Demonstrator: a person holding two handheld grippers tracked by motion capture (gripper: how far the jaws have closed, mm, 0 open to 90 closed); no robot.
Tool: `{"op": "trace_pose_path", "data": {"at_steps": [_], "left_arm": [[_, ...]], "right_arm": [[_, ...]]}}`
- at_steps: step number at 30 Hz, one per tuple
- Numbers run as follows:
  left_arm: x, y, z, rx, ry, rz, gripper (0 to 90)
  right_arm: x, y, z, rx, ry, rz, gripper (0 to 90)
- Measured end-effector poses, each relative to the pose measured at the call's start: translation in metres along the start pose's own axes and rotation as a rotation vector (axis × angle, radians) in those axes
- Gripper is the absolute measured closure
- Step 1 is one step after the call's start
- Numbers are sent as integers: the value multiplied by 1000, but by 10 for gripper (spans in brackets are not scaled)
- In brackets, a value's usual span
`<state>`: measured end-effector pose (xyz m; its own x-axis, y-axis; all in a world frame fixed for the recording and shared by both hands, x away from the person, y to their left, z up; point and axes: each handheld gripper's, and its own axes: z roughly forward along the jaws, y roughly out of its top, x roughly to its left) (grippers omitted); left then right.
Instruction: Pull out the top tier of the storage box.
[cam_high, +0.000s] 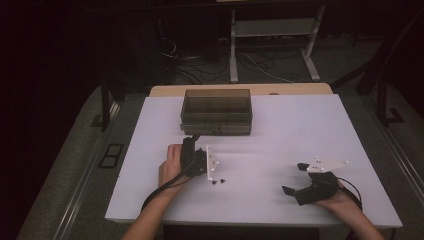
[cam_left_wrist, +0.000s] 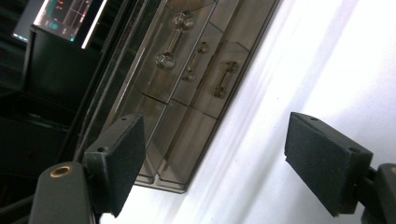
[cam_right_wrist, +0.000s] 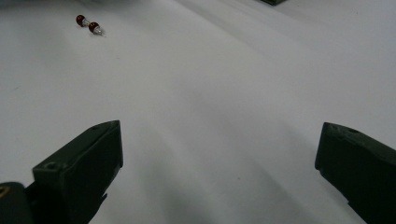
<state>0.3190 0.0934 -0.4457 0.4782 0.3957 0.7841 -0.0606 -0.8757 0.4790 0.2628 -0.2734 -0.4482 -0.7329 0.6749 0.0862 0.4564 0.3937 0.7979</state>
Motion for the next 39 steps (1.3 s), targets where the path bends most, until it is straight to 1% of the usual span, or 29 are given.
{"op": "trace_pose_path", "data": {"at_steps": [3, 4, 5, 6, 9, 12, 13, 15, 16, 17, 20, 23, 26, 29, 30, 33, 34, 37, 39], "left_arm": [[2, 1, 0, -3, -14, -10, 200], [2, 1, 0, -5, -19, -19, 201], [2, 0, 0, -12, -24, -41, 200], [3, 0, 0, -12, -34, -39, 200], [5, 0, -1, -11, -51, -65, 196], [6, 0, -1, -21, -67, -102, 195], [7, 0, -1, -20, -71, -107, 194], [8, -1, -1, -24, -85, -132, 191], [8, -1, -1, -31, -95, -153, 188], [9, -1, -1, -32, -101, -159, 187], [11, -1, -1, -46, -125, -207, 180], [13, -2, -1, -51, -141, -230, 176], [14, -3, 0, -59, -168, -277, 169], [15, -4, 0, -68, -185, -311, 163], [16, -4, 0, -68, -195, -321, 163], [17, -4, 1, -76, -209, -344, 160], [18, -5, 1, -84, -217, -359, 159], [19, -5, 1, -88, -237, -386, 156], [19, -5, 1, -86, -249, -392, 154]], "right_arm": [[0, 0, 0, 0, 0, 2, 4], [0, 0, 0, 0, 0, 2, 4], [0, 0, 0, 0, -1, 2, 4], [0, 0, 0, -1, 0, 2, 4], [0, 0, 0, 0, -1, 3, 4], [0, 0, 0, -1, -1, 2, 4], [0, 0, 0, 0, -2, 2, 4], [0, 0, 0, 0, -2, 3, 4], [0, 0, 0, 0, -2, 4, 4], [0, 0, 0, -1, -2, 4, 4], [0, 0, 0, -2, -2, 3, 4], [0, 0, 0, -1, -2, 4, 4], [-1, 0, 0, -1, -2, 3, 4], [0, 0, 0, 0, -2, 3, 4], [0, 0, 0, -1, -2, 3, 4], [0, 0, 0, 0, -1, 2, 4], [0, 0, 0, 0, -1, 2, 4], [0, 0, 0, 1, 0, 2, 4], [0, 0, 0, 1, 0, 0, 4]]}}
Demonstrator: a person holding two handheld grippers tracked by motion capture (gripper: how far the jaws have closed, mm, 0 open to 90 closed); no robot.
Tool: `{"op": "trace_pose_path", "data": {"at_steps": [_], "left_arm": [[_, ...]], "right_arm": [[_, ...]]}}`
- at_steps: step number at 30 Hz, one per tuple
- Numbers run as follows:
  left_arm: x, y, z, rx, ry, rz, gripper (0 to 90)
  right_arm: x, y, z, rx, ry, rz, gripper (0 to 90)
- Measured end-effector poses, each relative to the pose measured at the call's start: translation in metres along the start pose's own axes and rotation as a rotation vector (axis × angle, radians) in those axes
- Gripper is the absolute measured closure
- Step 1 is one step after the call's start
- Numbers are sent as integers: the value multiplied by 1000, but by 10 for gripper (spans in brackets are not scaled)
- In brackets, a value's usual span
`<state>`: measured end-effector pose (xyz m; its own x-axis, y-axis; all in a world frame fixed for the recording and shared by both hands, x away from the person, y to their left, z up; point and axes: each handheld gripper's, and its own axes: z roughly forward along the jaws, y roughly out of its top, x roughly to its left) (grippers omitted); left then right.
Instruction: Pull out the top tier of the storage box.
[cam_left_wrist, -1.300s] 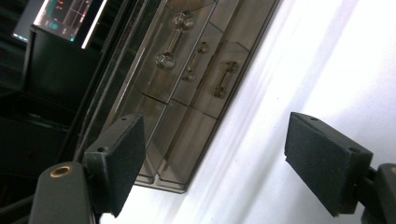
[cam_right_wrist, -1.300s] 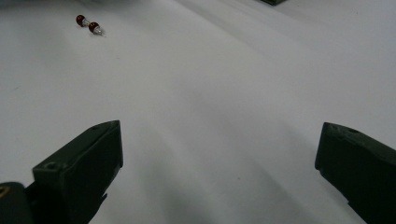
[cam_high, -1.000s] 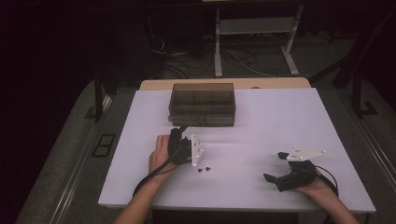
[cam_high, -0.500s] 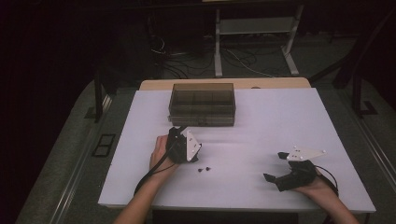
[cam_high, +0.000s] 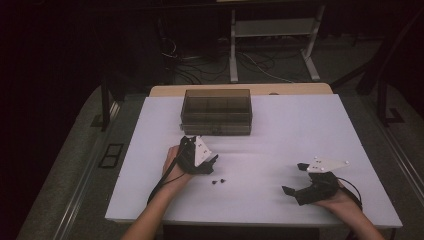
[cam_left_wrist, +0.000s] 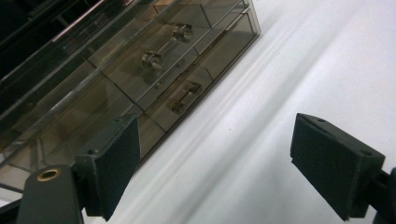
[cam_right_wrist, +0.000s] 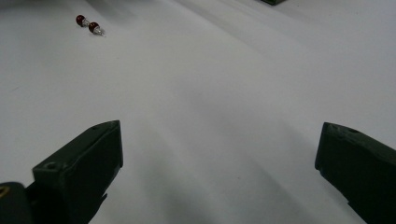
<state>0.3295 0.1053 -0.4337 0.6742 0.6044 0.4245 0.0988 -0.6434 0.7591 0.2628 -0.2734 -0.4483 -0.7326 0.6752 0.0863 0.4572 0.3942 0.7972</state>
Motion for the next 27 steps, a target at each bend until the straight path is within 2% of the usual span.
{"op": "trace_pose_path", "data": {"at_steps": [11, 15, 18, 21, 23, 27], "left_arm": [[11, -2, -1, -23, -97, -150, 138], [14, -3, -1, -56, -134, -234, 135], [15, -3, -1, -68, -147, -268, 132], [17, -4, 0, -61, -170, -286, 130], [18, -5, 1, -64, -204, -314, 120], [20, -7, 2, -75, -235, -349, 110]], "right_arm": [[0, 0, 0, 2, 1, -1, 4], [0, 0, 0, 1, 1, -1, 4], [0, 0, 0, 2, 1, -1, 4], [0, 0, 0, 3, 1, -1, 4], [0, 0, 0, 2, 1, 0, 4], [0, 0, 0, 2, -2, -1, 4]]}}
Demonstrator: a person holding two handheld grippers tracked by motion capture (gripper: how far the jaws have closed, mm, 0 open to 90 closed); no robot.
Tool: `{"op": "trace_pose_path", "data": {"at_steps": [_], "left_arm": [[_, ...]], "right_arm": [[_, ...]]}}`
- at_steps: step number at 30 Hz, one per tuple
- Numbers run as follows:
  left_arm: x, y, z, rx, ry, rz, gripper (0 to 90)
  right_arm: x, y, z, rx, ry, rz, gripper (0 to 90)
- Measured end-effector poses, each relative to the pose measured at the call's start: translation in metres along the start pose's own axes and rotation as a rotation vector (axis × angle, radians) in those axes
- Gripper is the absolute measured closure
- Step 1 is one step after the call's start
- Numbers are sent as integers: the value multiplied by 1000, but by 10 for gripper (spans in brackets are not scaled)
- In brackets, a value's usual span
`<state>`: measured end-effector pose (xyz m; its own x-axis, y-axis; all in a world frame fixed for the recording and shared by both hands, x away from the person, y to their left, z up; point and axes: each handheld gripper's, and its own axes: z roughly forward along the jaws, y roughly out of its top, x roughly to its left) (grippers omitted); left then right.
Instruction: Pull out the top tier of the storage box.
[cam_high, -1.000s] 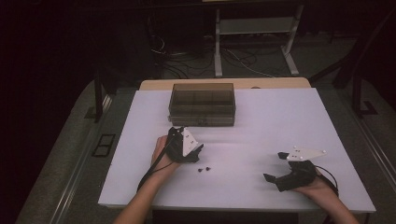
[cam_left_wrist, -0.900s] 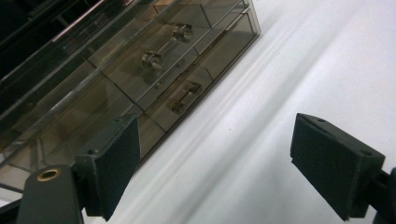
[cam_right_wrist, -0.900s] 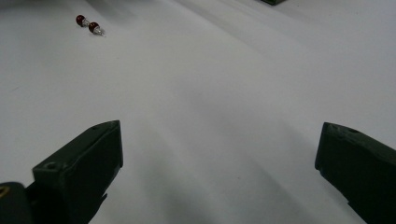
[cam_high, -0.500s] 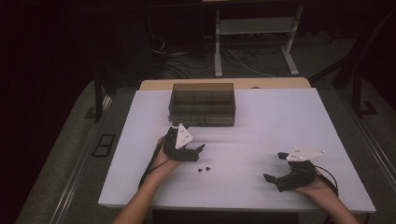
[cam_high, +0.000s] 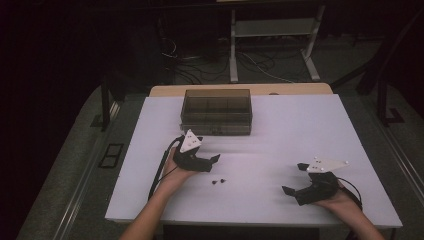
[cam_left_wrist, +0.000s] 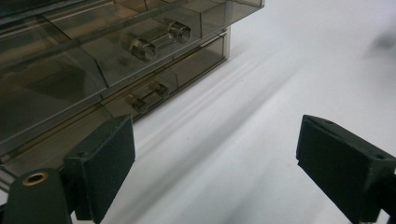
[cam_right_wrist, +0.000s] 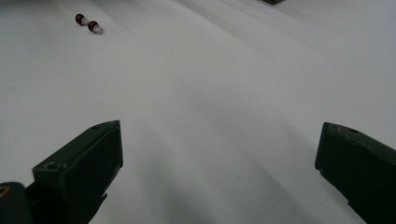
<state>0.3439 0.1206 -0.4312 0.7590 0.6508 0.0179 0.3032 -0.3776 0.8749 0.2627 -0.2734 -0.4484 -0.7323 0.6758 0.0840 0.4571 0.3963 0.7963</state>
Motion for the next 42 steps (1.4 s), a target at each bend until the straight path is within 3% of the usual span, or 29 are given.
{"op": "trace_pose_path", "data": {"at_steps": [4, 12, 18, 23, 27, 30, 33, 42], "left_arm": [[2, 0, -1, -9, -22, -24, 105], [4, 2, -4, -13, -26, -30, 150], [5, 3, -6, -18, -28, -36, 274], [5, 5, -6, -16, -26, -50, 428], [6, 6, -6, -19, -49, -54, 553], [10, 7, -5, 1, -101, -78, 622], [10, 9, -3, 19, -116, -68, 694], [15, 23, -6, 23, -99, -75, 849]], "right_arm": [[0, 0, 0, 1, 1, -2, 4], [0, 0, 0, 0, 1, -3, 4], [0, 0, 0, -1, -1, -1, 4], [0, 0, 0, 0, 0, -2, 4], [0, 0, 0, 0, -2, -1, 4], [0, 0, 0, 2, 0, -2, 4], [0, 0, 1, 2, -1, -1, 4], [0, 0, 1, 1, -2, 0, 4]]}}
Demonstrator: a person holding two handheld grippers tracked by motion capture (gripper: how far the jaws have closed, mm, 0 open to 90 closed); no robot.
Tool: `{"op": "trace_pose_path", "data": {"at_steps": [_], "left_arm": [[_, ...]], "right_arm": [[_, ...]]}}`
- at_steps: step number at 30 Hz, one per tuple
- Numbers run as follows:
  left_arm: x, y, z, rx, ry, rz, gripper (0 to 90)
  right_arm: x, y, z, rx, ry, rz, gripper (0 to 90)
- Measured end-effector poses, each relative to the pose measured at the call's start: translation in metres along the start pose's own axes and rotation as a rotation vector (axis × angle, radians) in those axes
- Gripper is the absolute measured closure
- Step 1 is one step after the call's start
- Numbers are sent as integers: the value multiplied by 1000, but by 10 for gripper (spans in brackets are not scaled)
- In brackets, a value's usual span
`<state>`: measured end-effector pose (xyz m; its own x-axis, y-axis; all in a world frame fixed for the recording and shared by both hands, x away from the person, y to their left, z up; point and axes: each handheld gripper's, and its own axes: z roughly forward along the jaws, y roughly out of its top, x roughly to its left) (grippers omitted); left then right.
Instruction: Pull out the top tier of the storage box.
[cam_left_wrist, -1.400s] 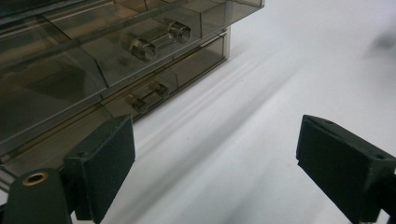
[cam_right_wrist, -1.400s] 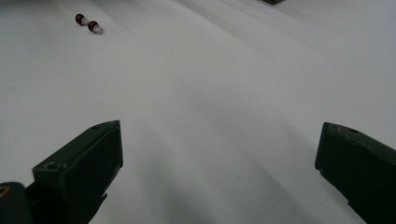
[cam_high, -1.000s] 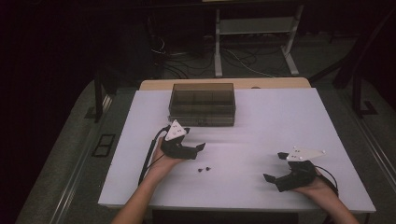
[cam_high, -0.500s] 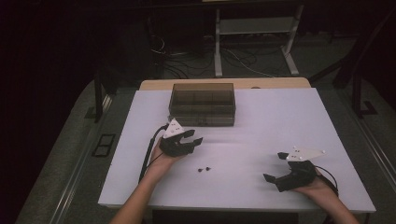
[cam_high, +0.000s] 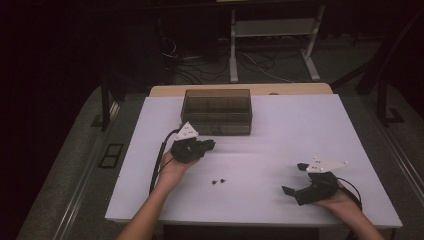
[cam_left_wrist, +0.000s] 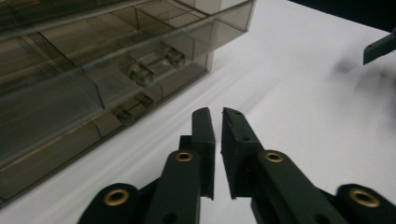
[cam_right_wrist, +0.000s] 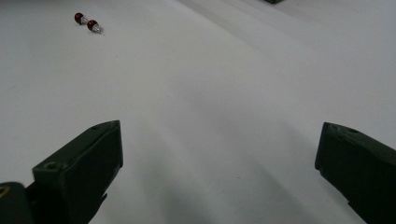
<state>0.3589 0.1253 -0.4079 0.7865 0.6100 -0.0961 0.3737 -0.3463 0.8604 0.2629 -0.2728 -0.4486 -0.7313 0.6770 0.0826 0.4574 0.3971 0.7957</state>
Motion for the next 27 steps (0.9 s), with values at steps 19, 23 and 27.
{"op": "trace_pose_path", "data": {"at_steps": [19, 23, 27], "left_arm": [[21, 42, -5, -7, -10, 10, 894], [29, 49, -4, -2, 1, 11, 894], [37, 54, -1, 5, 14, 15, 894]], "right_arm": [[-1, 0, 0, -2, -8, 5, 4], [-1, 0, -1, -2, -7, 7, 4], [-1, 0, -1, -3, -7, 8, 4]]}}
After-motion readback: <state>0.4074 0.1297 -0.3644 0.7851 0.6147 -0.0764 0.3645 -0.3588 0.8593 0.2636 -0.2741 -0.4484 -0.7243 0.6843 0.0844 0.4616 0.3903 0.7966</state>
